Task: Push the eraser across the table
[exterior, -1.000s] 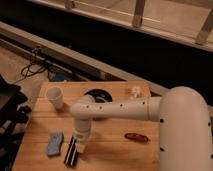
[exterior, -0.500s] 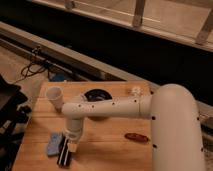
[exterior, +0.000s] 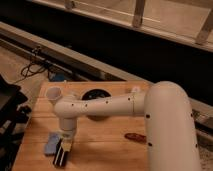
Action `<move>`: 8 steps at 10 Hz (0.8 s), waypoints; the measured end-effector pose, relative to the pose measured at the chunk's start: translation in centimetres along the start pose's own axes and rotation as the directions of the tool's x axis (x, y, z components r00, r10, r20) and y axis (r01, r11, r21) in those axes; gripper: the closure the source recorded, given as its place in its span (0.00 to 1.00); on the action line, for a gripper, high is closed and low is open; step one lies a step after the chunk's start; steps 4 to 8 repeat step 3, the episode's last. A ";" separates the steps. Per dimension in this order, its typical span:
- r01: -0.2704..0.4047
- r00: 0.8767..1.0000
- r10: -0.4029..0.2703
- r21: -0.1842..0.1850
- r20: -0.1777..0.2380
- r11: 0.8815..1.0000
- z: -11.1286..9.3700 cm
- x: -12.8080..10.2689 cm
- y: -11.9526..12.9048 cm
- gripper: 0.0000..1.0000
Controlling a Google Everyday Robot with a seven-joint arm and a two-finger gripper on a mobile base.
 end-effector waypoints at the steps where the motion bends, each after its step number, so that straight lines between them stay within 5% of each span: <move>1: -0.027 1.000 0.027 0.060 -0.002 0.998 -2.2 0.5 -0.4 1.00; 3: -0.054 0.999 0.054 0.119 0.005 0.991 -5.7 1.9 -1.5 1.00; 8: -0.054 0.999 0.054 0.119 0.005 0.991 -5.7 1.9 -1.5 1.00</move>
